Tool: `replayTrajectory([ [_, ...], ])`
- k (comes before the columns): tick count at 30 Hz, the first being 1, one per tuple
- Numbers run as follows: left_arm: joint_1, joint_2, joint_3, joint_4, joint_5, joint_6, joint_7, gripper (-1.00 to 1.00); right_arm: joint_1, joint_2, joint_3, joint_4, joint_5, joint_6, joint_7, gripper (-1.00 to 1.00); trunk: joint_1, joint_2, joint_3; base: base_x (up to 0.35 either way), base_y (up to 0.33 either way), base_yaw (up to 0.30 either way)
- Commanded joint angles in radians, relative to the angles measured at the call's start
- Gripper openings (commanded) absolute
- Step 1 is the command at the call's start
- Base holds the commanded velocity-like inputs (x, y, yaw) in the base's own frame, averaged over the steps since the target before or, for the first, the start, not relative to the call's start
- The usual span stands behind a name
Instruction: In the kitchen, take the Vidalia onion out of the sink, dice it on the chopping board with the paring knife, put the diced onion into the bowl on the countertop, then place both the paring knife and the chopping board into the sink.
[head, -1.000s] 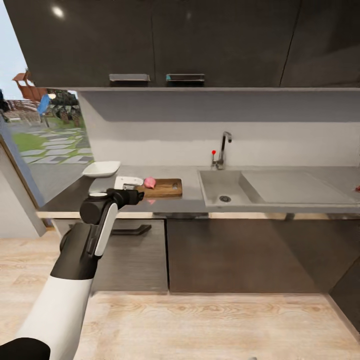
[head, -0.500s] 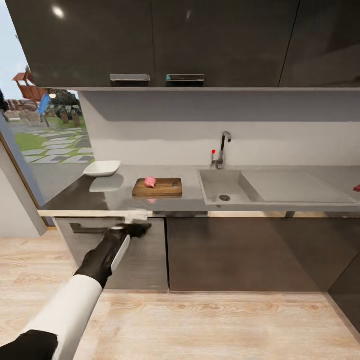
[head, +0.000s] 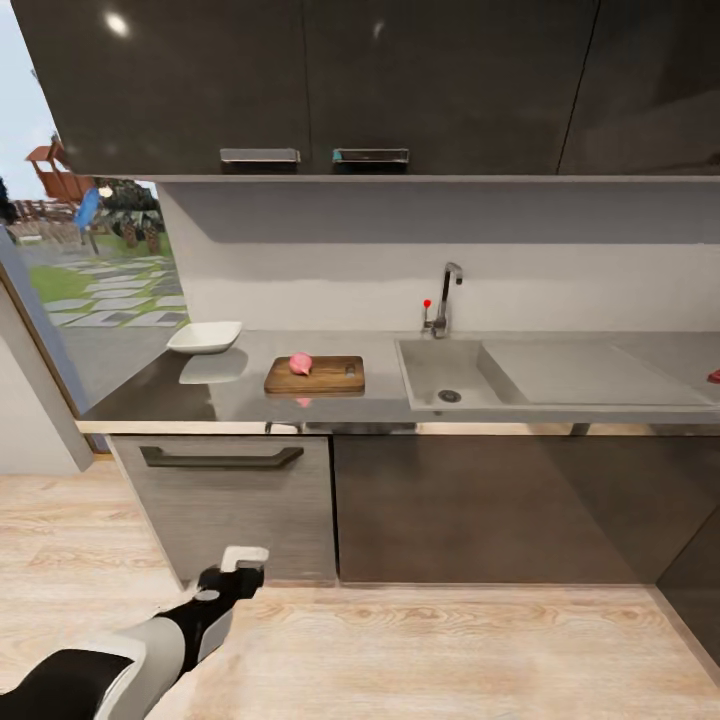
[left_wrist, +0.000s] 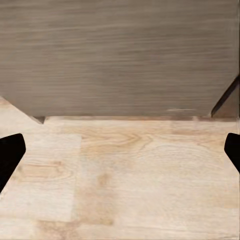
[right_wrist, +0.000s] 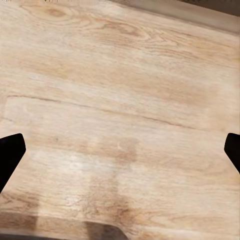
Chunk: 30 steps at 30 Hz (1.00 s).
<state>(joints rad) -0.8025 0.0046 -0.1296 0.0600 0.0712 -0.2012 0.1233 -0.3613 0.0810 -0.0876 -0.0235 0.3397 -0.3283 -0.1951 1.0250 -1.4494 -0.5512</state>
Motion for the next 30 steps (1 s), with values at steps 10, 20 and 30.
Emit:
replayTrajectory([
  [10, 0.211, 0.003, -0.008, 0.024, 0.009, -0.433, 0.006, 1.0, -0.001, -0.008, -0.013, -0.038, 0.014, -0.004, -0.007, 1.0, 0.0, -0.001, -0.001, 0.0, 0.0, 0.0],
  [20, 0.458, -0.042, -0.01, 0.025, 0.008, -0.832, 0.211, 1.0, -0.001, -0.036, -0.015, -0.138, 0.012, -0.081, -0.007, 1.0, 0.0, -0.001, -0.001, 0.0, 0.0, 0.0],
  [30, 0.499, -0.065, -0.01, 0.02, 0.007, -0.846, 0.314, 1.0, -0.001, -0.031, -0.014, -0.144, 0.012, -0.202, -0.014, 1.0, 0.0, -0.001, -0.001, 0.0, 0.0, 0.0],
])
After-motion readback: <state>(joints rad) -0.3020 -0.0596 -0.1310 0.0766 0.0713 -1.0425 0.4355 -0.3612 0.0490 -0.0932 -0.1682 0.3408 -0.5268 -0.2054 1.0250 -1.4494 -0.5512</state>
